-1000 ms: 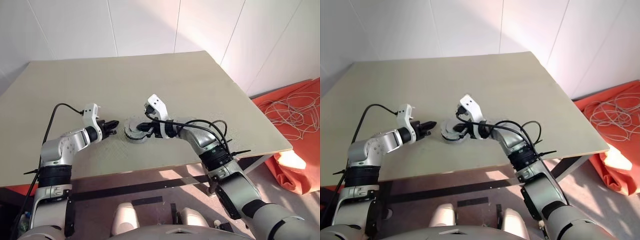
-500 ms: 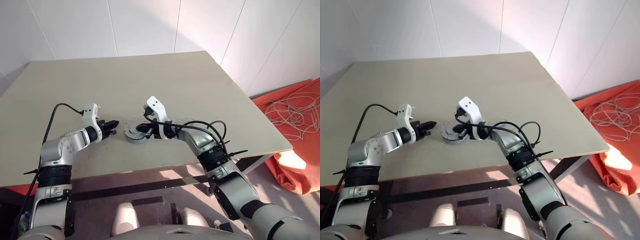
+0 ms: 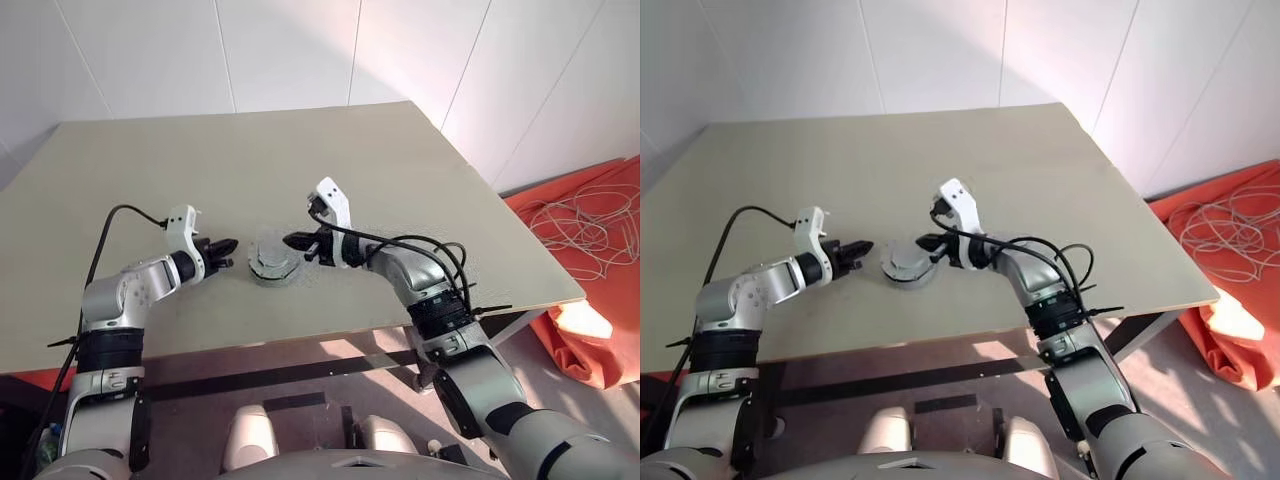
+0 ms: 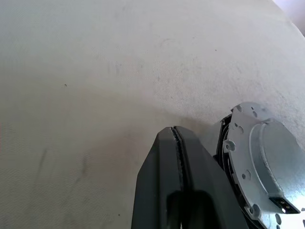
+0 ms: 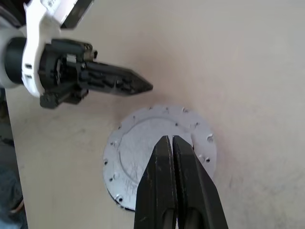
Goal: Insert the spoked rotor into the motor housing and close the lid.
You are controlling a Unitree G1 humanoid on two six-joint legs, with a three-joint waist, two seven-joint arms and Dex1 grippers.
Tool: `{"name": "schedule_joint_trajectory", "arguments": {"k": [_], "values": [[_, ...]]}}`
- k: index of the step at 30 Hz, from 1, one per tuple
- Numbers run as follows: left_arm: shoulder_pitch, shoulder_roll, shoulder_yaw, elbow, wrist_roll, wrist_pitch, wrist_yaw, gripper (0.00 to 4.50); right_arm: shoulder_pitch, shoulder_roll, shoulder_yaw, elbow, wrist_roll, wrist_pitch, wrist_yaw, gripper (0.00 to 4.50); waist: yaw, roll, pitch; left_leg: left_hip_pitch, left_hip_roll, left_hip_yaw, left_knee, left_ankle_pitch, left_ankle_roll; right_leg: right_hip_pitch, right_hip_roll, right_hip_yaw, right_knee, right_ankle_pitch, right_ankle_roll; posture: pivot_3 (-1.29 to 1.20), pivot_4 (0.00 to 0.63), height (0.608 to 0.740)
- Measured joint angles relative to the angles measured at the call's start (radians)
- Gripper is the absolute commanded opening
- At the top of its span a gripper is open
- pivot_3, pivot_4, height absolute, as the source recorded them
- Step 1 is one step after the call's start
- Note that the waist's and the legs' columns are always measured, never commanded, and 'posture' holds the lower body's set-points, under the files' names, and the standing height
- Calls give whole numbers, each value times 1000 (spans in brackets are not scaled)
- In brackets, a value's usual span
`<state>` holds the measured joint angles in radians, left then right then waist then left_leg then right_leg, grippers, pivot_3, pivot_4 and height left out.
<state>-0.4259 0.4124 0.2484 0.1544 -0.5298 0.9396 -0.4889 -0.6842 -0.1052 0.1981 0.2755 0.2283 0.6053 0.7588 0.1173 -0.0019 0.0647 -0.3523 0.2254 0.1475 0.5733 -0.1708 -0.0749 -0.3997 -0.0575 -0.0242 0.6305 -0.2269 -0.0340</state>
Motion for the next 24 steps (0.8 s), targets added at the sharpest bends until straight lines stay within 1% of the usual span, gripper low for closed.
{"name": "schedule_joint_trajectory", "arguments": {"k": [3,6,7,8,9,10,11,17,18,24], "values": [[-5,0,-2,6,1,-5,-2,0,-7,2,-1,-2,-15,-90,-5,45,0,0,0,-1,0,0,-2,0,-1,0,0,-1,-4,0,0,0,0,740],[-7,0,-7,18,3,-6,-5,0,-6,12,3,12,-26,-171,14,638,-1,0,0,-2,0,0,-3,0,0,0,0,-1,-6,1,-1,0,0,740],[-7,0,-8,20,4,-6,-5,0,-5,13,5,19,-26,-197,28,894,-1,0,0,-3,0,0,-3,0,0,0,0,-1,-7,1,-1,0,0,740],[-7,0,-9,21,4,-6,-6,0,-2,13,11,26,-27,-223,46,1293,-2,0,0,-3,0,0,-3,-1,1,0,0,-1,-7,1,-1,0,0,740],[-7,1,-9,21,4,-6,-7,0,5,12,20,30,-29,-254,70,1594,-2,0,0,-4,0,0,-3,-1,2,0,0,-2,-8,1,-1,0,0,740],[-7,2,-9,21,4,-6,-8,0,15,10,31,36,-29,-284,95,2020,-2,0,0,-5,0,0,-3,-1,2,0,0,-2,-9,1,-1,0,0,740],[-7,4,-9,21,4,-6,-8,0,24,9,39,46,-30,-302,113,2330,-2,0,0,-5,0,0,-2,-2,3,0,0,-2,-9,1,-1,0,0,740],[-7,18,-9,21,4,-6,-9,0,35,14,46,103,-31,-366,168,4386,-17,0,0,-5,0,0,-1,-2,3,0,0,-2,-8,1,-1,0,0,740],[-7,18,-9,21,4,-6,-9,0,35,17,46,113,-31,-375,170,4470,-20,0,0,-5,0,0,-1,-2,3,0,0,-2,-8,1,-1,0,0,740],[-7,18,-9,21,3,-6,-11,0,35,39,43,180,-33,-404,169,4470,-23,0,0,-5,0,0,-1,-2,3,0,0,-2,-8,1,-1,0,0,740]]}}
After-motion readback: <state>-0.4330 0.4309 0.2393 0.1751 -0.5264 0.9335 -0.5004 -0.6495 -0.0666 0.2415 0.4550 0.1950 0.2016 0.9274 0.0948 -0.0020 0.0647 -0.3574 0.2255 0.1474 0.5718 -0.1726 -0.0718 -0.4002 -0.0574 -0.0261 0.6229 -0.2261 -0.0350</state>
